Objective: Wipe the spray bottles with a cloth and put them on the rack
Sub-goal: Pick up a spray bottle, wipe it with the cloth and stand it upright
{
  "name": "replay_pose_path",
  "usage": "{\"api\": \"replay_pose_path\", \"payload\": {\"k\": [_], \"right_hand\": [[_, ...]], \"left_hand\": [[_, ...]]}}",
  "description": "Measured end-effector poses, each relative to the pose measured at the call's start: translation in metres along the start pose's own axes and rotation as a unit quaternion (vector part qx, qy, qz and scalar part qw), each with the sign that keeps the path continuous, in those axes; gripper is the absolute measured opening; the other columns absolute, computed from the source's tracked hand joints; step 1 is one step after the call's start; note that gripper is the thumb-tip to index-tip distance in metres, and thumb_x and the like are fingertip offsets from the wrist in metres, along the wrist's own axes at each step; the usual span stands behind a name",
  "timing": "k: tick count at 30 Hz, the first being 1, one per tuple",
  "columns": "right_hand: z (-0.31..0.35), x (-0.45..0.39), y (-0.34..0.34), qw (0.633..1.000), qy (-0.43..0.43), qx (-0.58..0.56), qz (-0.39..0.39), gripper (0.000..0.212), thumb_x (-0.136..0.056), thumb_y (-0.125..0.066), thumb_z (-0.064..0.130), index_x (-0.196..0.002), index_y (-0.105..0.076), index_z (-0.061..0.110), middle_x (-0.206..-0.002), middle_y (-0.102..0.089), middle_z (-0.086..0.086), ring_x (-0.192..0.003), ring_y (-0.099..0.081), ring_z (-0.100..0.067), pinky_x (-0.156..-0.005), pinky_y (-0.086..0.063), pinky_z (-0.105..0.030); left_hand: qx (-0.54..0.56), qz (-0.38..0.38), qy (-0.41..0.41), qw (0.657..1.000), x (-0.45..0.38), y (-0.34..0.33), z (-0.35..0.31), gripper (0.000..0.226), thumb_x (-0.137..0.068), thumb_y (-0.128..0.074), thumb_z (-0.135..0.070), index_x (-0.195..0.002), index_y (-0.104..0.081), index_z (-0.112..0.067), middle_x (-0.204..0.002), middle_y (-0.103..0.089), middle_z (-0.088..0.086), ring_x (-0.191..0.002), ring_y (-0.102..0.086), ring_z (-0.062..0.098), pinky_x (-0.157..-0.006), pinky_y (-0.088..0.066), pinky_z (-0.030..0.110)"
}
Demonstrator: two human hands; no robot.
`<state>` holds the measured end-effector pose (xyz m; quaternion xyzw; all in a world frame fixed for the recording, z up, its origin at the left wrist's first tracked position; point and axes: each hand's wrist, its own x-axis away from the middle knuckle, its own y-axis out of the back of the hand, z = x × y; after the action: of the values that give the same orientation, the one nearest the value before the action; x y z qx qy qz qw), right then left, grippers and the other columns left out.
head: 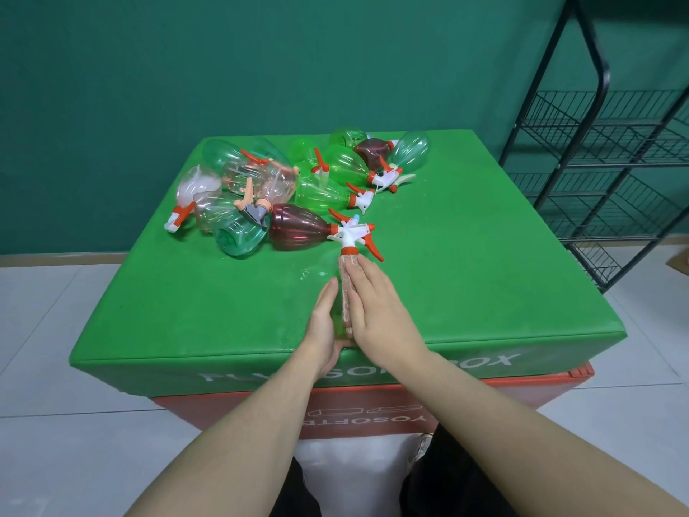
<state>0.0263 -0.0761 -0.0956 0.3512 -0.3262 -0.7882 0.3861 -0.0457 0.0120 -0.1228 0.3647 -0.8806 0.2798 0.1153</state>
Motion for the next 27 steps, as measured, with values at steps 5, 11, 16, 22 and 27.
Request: {"api": "replay_pose_path", "payload": {"k": [5, 11, 16, 22, 27], "right_hand": [[-0.004, 0.024, -0.001, 0.998, 0.029, 0.050, 0.016, 0.056, -0.108, -0.022, 0.035, -0.160, -0.027, 0.016, -0.168, -0.020, -0.006, -0.156, -0.011, -0.021, -0.126, -0.015, -0.045], [0.001, 0.041, -0.001, 0.996, 0.060, 0.059, 0.015, 0.054, -0.109, -0.028, 0.032, -0.160, -0.028, 0.015, -0.166, -0.025, -0.007, -0.156, -0.014, -0.023, -0.125, -0.019, -0.047], [0.002, 0.035, -0.001, 0.999, 0.039, 0.017, 0.000, 0.054, -0.107, -0.032, 0.031, -0.159, -0.031, 0.015, -0.166, -0.026, -0.003, -0.155, -0.015, -0.019, -0.127, -0.016, -0.041], [0.009, 0.001, 0.004, 1.000, -0.002, 0.004, -0.016, 0.053, -0.108, -0.028, 0.030, -0.158, -0.032, 0.014, -0.165, -0.029, -0.004, -0.154, -0.018, -0.018, -0.127, -0.012, -0.038], [0.008, -0.029, 0.016, 0.997, -0.062, -0.039, 0.024, 0.050, -0.109, -0.035, 0.026, -0.158, -0.034, 0.016, -0.165, -0.030, -0.003, -0.151, -0.027, -0.019, -0.124, -0.018, -0.031]], "left_hand": [[-0.010, -0.018, -0.036, 0.999, -0.008, 0.000, 0.010, 0.099, -0.066, -0.068, -0.087, -0.146, -0.055, -0.030, -0.144, -0.062, 0.000, -0.132, -0.060, 0.020, -0.111, -0.046, 0.050], [0.019, -0.019, -0.052, 0.998, -0.003, -0.002, 0.002, 0.089, -0.074, -0.073, -0.076, -0.141, -0.054, -0.021, -0.132, -0.070, 0.011, -0.123, -0.067, 0.027, -0.112, -0.047, 0.050], [0.007, -0.008, -0.047, 0.999, -0.002, 0.000, 0.001, 0.092, -0.069, -0.076, -0.075, -0.140, -0.058, -0.019, -0.133, -0.069, 0.011, -0.126, -0.065, 0.028, -0.113, -0.045, 0.055], [0.008, 0.045, -0.020, 0.999, 0.003, -0.001, -0.007, 0.069, -0.080, -0.059, -0.067, -0.137, -0.064, -0.028, -0.130, -0.071, 0.003, -0.118, -0.069, 0.020, -0.089, -0.057, 0.047], [0.004, 0.050, -0.001, 0.999, 0.005, 0.002, -0.008, 0.051, -0.099, -0.048, -0.051, -0.138, -0.059, -0.021, -0.120, -0.075, 0.008, -0.102, -0.075, 0.026, -0.075, -0.061, 0.056]]}}
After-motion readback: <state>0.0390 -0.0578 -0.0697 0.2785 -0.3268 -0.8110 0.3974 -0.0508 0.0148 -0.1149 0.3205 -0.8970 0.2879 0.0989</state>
